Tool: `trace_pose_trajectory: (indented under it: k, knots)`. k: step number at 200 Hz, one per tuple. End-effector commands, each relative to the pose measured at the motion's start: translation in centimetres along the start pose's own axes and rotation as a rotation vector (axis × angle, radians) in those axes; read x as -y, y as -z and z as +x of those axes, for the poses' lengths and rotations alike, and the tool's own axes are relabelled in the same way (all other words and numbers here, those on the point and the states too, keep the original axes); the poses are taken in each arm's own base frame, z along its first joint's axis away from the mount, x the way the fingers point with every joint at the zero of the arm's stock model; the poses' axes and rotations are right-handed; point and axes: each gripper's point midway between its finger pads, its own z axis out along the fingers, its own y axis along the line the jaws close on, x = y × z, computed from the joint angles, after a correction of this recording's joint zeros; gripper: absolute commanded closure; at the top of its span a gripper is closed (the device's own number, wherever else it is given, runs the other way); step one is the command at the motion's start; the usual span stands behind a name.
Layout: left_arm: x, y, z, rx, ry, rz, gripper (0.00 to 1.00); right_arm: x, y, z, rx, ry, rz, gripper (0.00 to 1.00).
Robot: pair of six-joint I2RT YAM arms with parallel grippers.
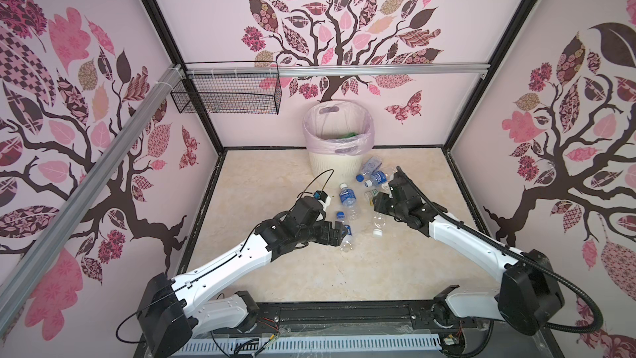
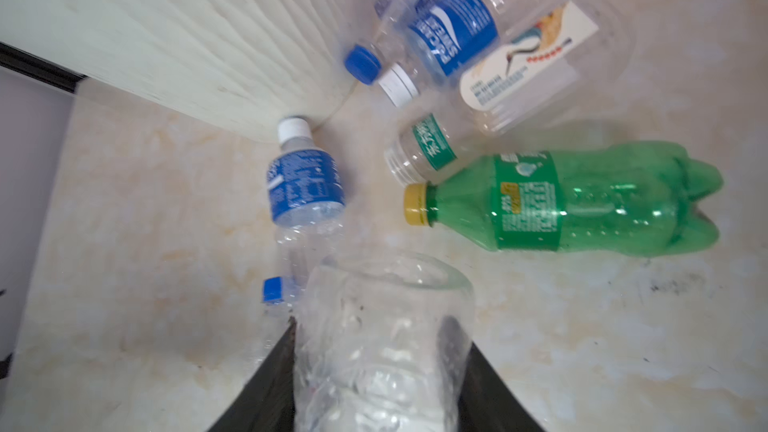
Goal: Throw the plastic bottles in the bin
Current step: 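Hand the crushed clear bottle to left gripper by its white cap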
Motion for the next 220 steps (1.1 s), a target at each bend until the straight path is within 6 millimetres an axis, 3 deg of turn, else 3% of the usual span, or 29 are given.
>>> trace_pose_trajectory:
  k: [1,33,91,143,220]
  knots:
    - [3.8,0.6,-2.9,0.063,0.037,0.137,0.03,-3.5,3.0,-2.9,0.041,-0.029,-0.135,0.48]
    - [5.0,0.1,-4.3,0.089,0.086,0.182,0.03,-6.5,4.7,-4.8,0.068,-0.051,-0.243,0.49]
    - [6.5,-1.1,-5.9,0.091,0.104,0.225,0.07,-9.4,6.1,-6.3,0.088,-0.029,-0.329,0.49]
    - [7.5,-1.8,-6.4,0.085,0.106,0.258,0.20,-10.3,6.3,-6.9,0.095,-0.021,-0.354,0.49]
    - [8.9,-3.2,-7.0,0.077,0.106,0.287,0.29,-10.5,6.1,-7.1,0.098,-0.006,-0.351,0.49]
